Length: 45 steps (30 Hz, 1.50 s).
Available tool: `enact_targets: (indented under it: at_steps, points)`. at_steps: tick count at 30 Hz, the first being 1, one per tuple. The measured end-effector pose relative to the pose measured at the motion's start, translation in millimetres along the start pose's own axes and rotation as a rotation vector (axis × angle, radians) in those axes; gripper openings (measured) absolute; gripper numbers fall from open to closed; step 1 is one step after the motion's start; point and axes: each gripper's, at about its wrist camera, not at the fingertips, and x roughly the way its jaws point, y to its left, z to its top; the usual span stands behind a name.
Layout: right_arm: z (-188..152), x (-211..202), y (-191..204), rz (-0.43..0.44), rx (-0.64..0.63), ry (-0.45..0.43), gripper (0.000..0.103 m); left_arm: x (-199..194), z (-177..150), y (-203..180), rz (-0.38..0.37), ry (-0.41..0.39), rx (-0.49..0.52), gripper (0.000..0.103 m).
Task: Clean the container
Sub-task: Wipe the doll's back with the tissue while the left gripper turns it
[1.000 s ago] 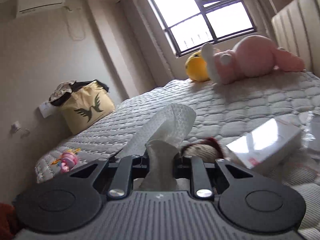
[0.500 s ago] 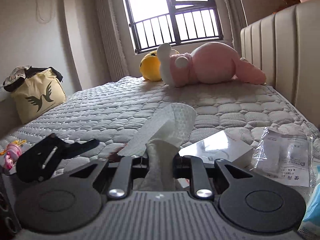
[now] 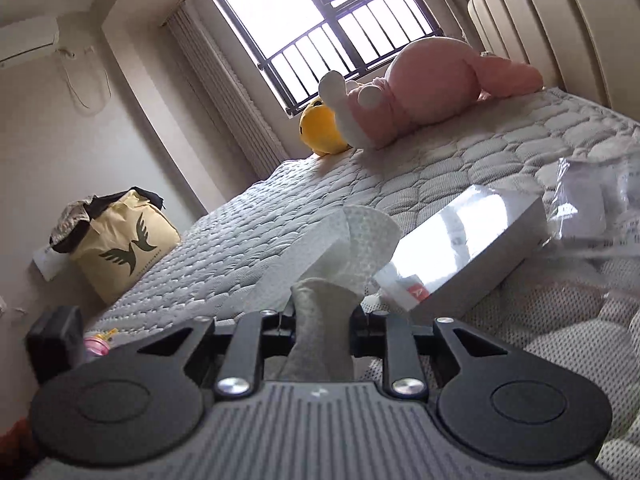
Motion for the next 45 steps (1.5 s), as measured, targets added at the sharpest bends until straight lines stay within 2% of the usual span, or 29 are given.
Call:
enact_targets:
  at_steps: [2,3,4,5,6,9,15,17,19,22,26,29,33,36,38,39,41,45]
  points:
    - [-5,-5,-1,-0.018,-0.004,-0.013,0.025,3,3,2,-0.006,-0.006,-0.057,0.097]
    - [-7,-9,-2,-0.03,-0.01,-0.018,0.025,-1,2,3,-0.019,-0.024,-0.058,0.088]
    - [-8,-14,-4,-0.04,-0.015,-0.021,0.025,-5,0,4,-0.049,-0.038,-0.061,0.07]
    - [-9,-18,-5,-0.05,-0.019,-0.025,0.025,-12,-3,8,-0.079,-0.045,-0.059,0.063]
    - [-9,-22,-8,-0.062,-0.022,-0.029,0.025,-19,-5,12,-0.1,-0.047,-0.045,0.052]
    - [-7,-32,-15,-0.084,-0.013,-0.047,0.025,-38,-2,6,-0.081,-0.037,0.112,0.052]
    - [-1,-39,-16,0.019,0.046,-0.079,0.025,-85,35,-17,-0.014,-0.004,0.486,0.051]
    - [-2,-37,-11,0.04,0.04,-0.083,0.025,-89,45,-26,-0.013,-0.007,0.55,0.051]
    - [-4,-33,-7,0.05,0.038,-0.081,0.025,-78,48,-30,-0.007,-0.04,0.56,0.052]
    - [-6,-31,-4,0.045,0.019,-0.058,0.02,-58,40,-25,-0.031,-0.137,0.46,0.054]
    - [-4,-36,1,-0.021,-0.06,-0.034,0.02,-43,23,-8,-0.128,-0.305,0.236,0.058]
    - [4,-35,4,-0.062,-0.083,-0.022,0.02,-31,14,-2,-0.17,-0.364,0.127,0.058]
    - [28,-32,27,-0.043,-0.146,-0.041,0.02,-26,10,-2,-0.188,-0.371,0.125,0.058]
    - [54,-34,58,0.097,-0.159,-0.126,0.02,-26,9,7,-0.199,-0.375,0.077,0.058]
    - [70,-30,79,0.197,-0.167,-0.151,0.02,-22,10,15,-0.205,-0.367,0.039,0.057]
    - [74,-24,89,0.206,-0.19,-0.156,0.02,-21,10,19,-0.208,-0.364,0.018,0.057]
    - [73,-3,104,0.162,-0.254,-0.132,0.02,-21,11,24,-0.213,-0.363,-0.015,0.059]
    - [56,44,102,0.076,-0.262,0.001,0.02,-25,9,30,-0.209,-0.379,-0.051,0.064]
